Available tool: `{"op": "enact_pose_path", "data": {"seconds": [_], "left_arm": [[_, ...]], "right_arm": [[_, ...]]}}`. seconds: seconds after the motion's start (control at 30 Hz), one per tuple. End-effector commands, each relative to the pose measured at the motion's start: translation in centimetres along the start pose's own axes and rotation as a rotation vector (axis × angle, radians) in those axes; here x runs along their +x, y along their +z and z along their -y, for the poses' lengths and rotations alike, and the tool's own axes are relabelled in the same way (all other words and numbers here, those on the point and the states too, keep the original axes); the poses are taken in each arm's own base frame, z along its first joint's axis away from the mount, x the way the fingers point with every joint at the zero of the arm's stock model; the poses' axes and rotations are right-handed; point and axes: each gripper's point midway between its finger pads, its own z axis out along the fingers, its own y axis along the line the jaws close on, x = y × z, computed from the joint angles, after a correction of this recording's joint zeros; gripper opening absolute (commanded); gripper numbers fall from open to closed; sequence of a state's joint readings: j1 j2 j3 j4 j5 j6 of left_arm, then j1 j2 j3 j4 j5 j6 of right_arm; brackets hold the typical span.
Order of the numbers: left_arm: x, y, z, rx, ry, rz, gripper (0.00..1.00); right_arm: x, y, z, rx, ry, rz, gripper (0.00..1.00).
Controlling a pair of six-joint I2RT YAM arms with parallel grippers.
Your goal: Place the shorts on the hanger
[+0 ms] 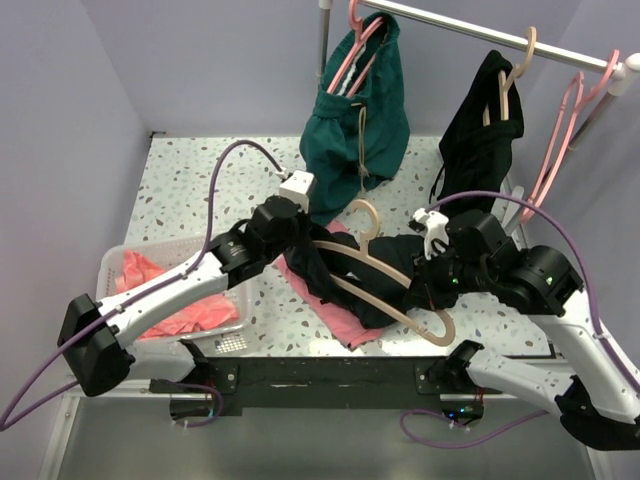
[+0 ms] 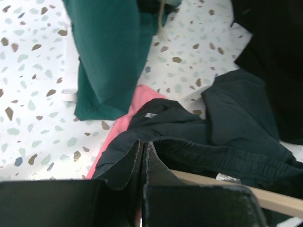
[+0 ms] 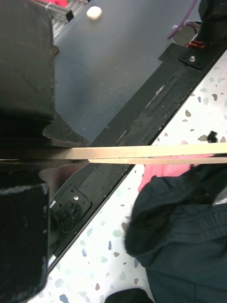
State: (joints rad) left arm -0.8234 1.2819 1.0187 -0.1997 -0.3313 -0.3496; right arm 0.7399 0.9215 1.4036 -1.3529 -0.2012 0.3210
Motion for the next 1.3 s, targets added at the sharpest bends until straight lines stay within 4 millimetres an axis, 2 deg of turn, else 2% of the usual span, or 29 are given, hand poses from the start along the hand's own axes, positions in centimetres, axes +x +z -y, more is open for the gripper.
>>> {"op": "enact_pose_path", "data": {"seconds": [0.0, 0.03, 0.07, 0.1, 0.13, 0.17, 0.2, 0.23, 0.27, 0.3, 0.33, 0.37, 0.43, 0.5, 0.53, 0.57, 0.6, 0.63, 0.7, 0.73, 0.87, 1.03, 1.17, 1.27], "left_arm": [[-1.0, -1.7, 3.0, 0.147, 0.027, 0.053, 0.00], [-0.8, -2.0, 3.5, 0.178, 0.025, 0.051, 0.00], [-1.1, -2.3, 3.8, 0.198, 0.016, 0.066, 0.00], [-0.8, -2.3, 3.9, 0.204, 0.008, 0.060, 0.00], [-0.7, -2.3, 3.9, 0.207, 0.006, 0.059, 0.00], [-0.7, -2.2, 3.9, 0.203, 0.010, 0.058, 0.01], [-0.8, -2.2, 3.8, 0.197, 0.010, 0.058, 0.01], [-0.8, -2.1, 3.7, 0.189, 0.013, 0.054, 0.03], [-0.7, -2.0, 3.8, 0.191, 0.020, 0.048, 0.06], [-1.0, -2.1, 3.9, 0.196, 0.020, 0.051, 0.08], [-0.9, -2.1, 4.1, 0.203, 0.023, 0.050, 0.09], [-1.1, -2.2, 4.1, 0.205, 0.025, 0.056, 0.15], [-1.2, -2.3, 4.3, 0.221, 0.030, 0.058, 0.18], [-1.1, -2.4, 4.4, 0.230, 0.043, 0.055, 0.26], [-1.2, -2.6, 4.5, 0.238, 0.044, 0.059, 0.31], [-0.9, -2.7, 4.5, 0.243, 0.049, 0.057, 0.42], [-0.8, -2.9, 4.6, 0.254, 0.054, 0.059, 0.44], [-1.5, -3.5, 5.2, 0.296, 0.046, 0.092, 0.46], [-1.3, -4.2, 6.0, 0.359, 0.050, 0.111, 0.54], [-2.6, -5.2, 7.3, 0.434, 0.044, 0.172, 0.55], [-2.3, -5.7, 9.3, 0.508, 0.070, 0.202, 0.67], [-1.5, -4.8, 11.5, 0.540, 0.102, 0.199, 0.74], [-1.6, -3.1, 11.1, 0.441, 0.100, 0.203, 0.74], [-2.1, -2.3, 10.0, 0.362, 0.082, 0.232, 0.74]], "right_arm": [[-2.7, 0.7, -1.3, -0.077, -0.035, 0.156, 0.00], [-2.0, 1.8, -0.8, -0.074, -0.031, 0.156, 0.00], [-3.2, 2.3, -1.2, -0.101, -0.035, 0.217, 0.00], [-3.2, 3.0, -1.3, -0.120, -0.036, 0.234, 0.00], [-2.1, 4.9, -0.8, -0.127, -0.026, 0.204, 0.00], [-3.1, 5.1, -1.2, -0.157, -0.033, 0.275, 0.00], [-3.1, 5.7, -1.0, -0.159, -0.035, 0.290, 0.00], [-2.2, 7.3, -0.1, -0.139, -0.024, 0.281, 0.00], [-3.3, 7.0, -0.5, -0.164, -0.029, 0.362, 0.00], [-3.4, 7.2, -0.4, -0.174, -0.028, 0.392, 0.00], [-3.4, 8.2, -0.3, -0.189, -0.026, 0.422, 0.00], [-3.4, 7.9, -0.3, -0.206, -0.021, 0.463, 0.00], [-3.2, 9.0, -0.1, -0.219, -0.018, 0.492, 0.00], [-2.8, 9.6, 0.2, -0.218, -0.015, 0.503, 0.00], [-2.9, 9.6, 0.2, -0.221, -0.018, 0.514, 0.00], [-2.9, 9.7, 0.4, -0.216, -0.026, 0.517, 0.00], [-2.9, 9.7, 0.4, -0.214, -0.031, 0.519, 0.00], [-2.7, 9.8, 0.6, -0.205, -0.033, 0.513, 0.00], [-2.6, 9.9, 0.7, -0.196, -0.047, 0.502, 0.00], [-2.5, 10.1, 0.8, -0.193, -0.047, 0.496, 0.00], [-2.4, 10.5, 0.8, -0.191, -0.050, 0.482, 0.00], [-2.3, 10.9, 1.0, -0.187, -0.045, 0.467, 0.00], [-2.3, 10.9, 0.9, -0.188, -0.046, 0.467, 0.00], [-2.2, 10.9, 1.0, -0.186, -0.043, 0.462, 0.00]]}}
